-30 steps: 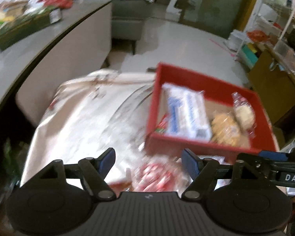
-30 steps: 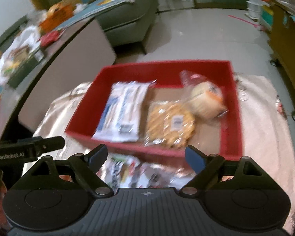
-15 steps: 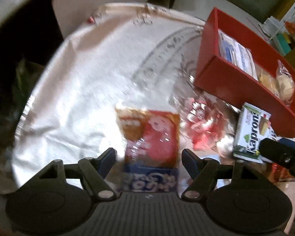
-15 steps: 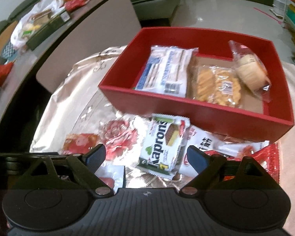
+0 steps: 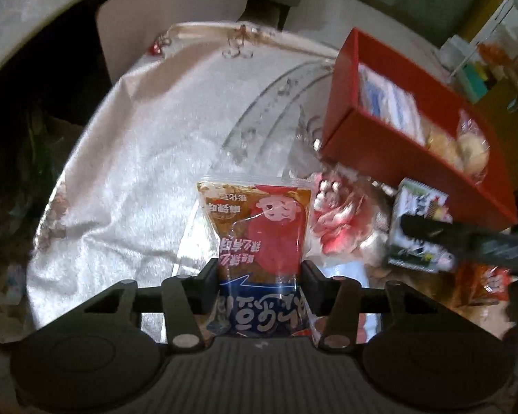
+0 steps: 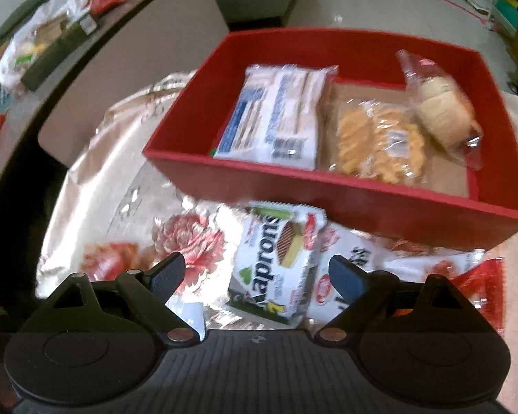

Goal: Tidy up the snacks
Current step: 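Grasp the Kaprons wafer pack with the right gripper while the left grasps the red-blue snack bag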

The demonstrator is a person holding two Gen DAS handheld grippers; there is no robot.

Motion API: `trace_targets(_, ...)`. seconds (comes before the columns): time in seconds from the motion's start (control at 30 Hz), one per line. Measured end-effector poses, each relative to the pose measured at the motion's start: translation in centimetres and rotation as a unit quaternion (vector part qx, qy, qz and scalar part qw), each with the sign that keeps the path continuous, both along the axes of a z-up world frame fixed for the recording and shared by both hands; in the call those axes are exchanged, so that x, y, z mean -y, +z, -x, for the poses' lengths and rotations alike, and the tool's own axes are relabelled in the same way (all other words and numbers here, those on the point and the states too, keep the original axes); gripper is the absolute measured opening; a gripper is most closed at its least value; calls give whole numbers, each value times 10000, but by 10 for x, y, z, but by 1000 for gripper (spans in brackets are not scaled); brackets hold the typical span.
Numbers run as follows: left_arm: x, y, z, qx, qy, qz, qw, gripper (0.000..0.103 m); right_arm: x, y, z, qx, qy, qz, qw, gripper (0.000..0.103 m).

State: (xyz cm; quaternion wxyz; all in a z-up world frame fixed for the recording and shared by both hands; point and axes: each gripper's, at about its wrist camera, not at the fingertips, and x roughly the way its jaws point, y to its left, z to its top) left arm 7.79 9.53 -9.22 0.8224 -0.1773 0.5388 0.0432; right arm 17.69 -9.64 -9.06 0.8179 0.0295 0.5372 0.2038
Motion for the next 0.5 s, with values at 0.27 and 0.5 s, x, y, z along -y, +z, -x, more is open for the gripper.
trace_targets(0.27, -6, 8, -3, 51, 25, 373, 9993, 43, -17, -13, -8, 29, 62, 287, 9996, 96)
trace_targets(0.5, 1, 8, -5, 19, -88, 307, 9995, 43, -46, -26, -3, 393, 659, 1037, 9916, 90)
